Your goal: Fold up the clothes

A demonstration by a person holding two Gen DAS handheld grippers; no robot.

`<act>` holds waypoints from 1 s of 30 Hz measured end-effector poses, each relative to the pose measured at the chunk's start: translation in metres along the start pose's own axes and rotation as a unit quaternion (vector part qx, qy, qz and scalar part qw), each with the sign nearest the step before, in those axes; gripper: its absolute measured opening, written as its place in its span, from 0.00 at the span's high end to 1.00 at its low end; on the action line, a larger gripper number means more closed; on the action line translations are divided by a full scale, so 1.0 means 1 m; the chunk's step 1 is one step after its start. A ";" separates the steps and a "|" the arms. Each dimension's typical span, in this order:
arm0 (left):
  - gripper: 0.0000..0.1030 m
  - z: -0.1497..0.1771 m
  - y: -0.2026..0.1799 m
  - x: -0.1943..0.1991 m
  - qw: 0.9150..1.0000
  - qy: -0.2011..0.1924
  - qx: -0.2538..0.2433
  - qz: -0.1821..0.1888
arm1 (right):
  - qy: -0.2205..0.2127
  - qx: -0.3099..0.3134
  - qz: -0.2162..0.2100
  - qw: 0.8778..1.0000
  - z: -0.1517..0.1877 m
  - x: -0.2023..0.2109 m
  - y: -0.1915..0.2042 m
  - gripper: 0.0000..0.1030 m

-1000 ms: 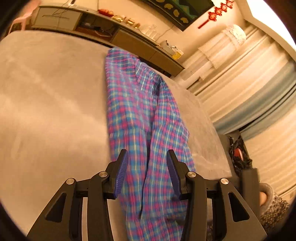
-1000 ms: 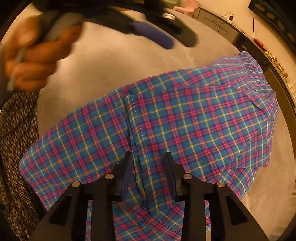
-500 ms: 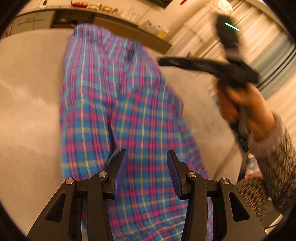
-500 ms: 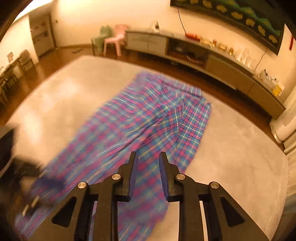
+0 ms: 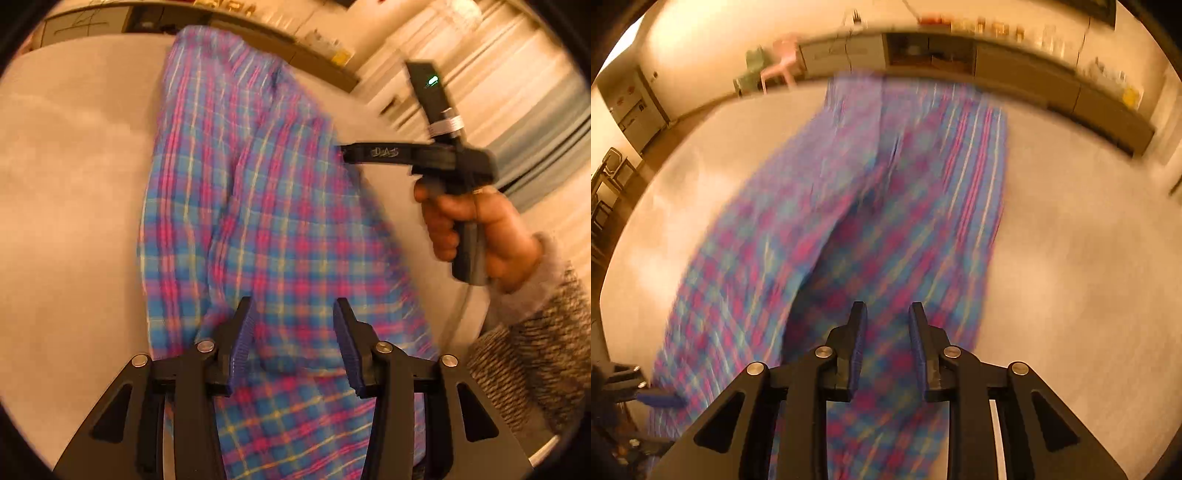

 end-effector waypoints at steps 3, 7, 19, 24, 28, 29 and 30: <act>0.56 0.009 -0.004 0.018 0.999 -0.006 0.000 -0.034 | 0.000 -0.055 -0.009 0.998 0.017 0.004 0.001 0.66; 0.37 0.033 -0.021 0.084 0.998 -0.056 -0.002 -0.017 | -0.044 -0.143 -0.059 0.987 0.050 0.055 0.004 0.48; 0.37 0.113 -0.007 0.116 0.994 -0.063 0.054 -0.075 | 0.008 -0.154 -0.048 0.987 0.208 0.089 0.028 0.37; 0.37 0.129 -0.017 0.102 0.992 -0.030 0.044 -0.116 | 0.011 -0.116 -0.017 0.993 0.191 0.056 0.034 0.38; 0.37 0.140 -0.022 0.086 0.991 -0.005 0.019 -0.131 | 0.010 -0.097 -0.008 0.995 0.167 0.031 0.037 0.39; 0.36 0.139 -0.021 0.088 0.992 -0.018 0.016 -0.128 | 0.008 -0.097 -0.009 0.995 0.162 0.025 0.037 0.39; 0.37 0.139 -0.020 0.089 0.992 -0.016 0.018 -0.124 | 0.008 -0.093 -0.009 0.996 0.158 0.020 0.039 0.44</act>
Point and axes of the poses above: each gripper's, at about its wrist camera, not at the fingertips, and x roughly against the way its jaws point, y to its left, z to its underside, the point moved 8 cm from there along -x, roughly the way its jaws point, and after that the axes turned 2 degrees about -y, right-handed, at the moved point
